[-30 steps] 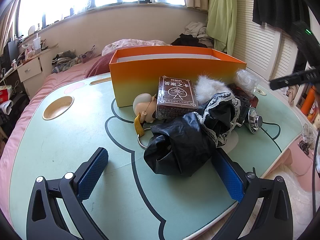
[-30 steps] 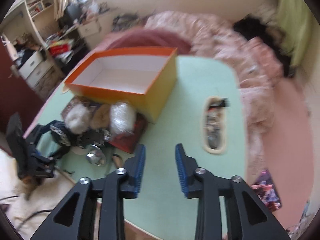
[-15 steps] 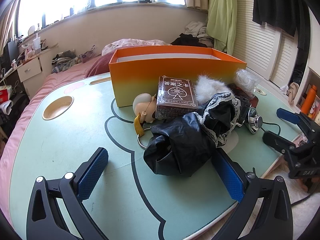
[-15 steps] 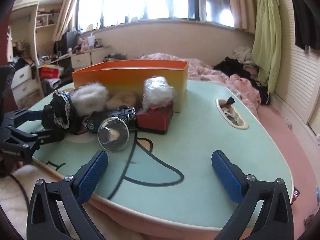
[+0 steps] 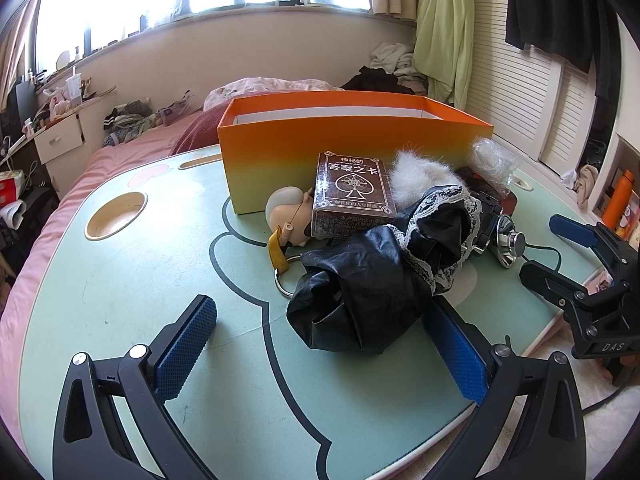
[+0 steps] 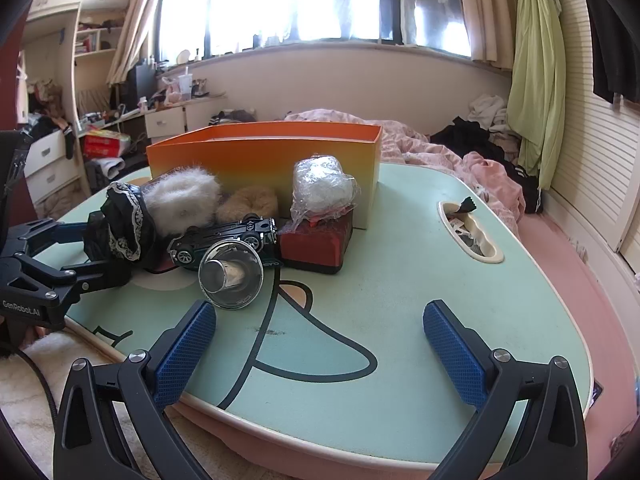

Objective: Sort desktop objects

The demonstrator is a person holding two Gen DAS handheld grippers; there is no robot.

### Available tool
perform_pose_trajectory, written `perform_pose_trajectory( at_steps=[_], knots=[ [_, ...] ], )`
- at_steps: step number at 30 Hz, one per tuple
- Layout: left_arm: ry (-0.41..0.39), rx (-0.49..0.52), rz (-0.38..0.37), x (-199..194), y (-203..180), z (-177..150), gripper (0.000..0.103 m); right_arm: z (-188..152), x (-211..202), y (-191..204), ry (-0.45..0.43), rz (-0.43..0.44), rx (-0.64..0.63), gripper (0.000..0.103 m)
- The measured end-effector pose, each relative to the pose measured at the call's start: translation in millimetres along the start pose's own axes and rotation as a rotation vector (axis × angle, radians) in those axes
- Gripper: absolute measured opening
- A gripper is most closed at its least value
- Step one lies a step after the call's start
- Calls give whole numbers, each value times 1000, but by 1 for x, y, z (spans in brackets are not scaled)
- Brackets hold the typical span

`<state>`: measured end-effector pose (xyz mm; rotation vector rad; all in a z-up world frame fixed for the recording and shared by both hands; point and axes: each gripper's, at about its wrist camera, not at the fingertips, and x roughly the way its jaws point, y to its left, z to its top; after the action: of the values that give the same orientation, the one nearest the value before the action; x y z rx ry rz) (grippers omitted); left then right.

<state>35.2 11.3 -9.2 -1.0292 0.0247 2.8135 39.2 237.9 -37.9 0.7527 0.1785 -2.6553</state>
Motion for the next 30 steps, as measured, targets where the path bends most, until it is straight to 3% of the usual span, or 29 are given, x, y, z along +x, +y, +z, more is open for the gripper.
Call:
perform_pose_trajectory(
  at_steps=[25,30],
  knots=[
    [-12,-5,14,-2,3,0,103,0,-4,-3,-8,4,5,103],
    [-123,12,15,-33,4,3,103,10,-19,-15,-41,45,28,103]
  ],
)
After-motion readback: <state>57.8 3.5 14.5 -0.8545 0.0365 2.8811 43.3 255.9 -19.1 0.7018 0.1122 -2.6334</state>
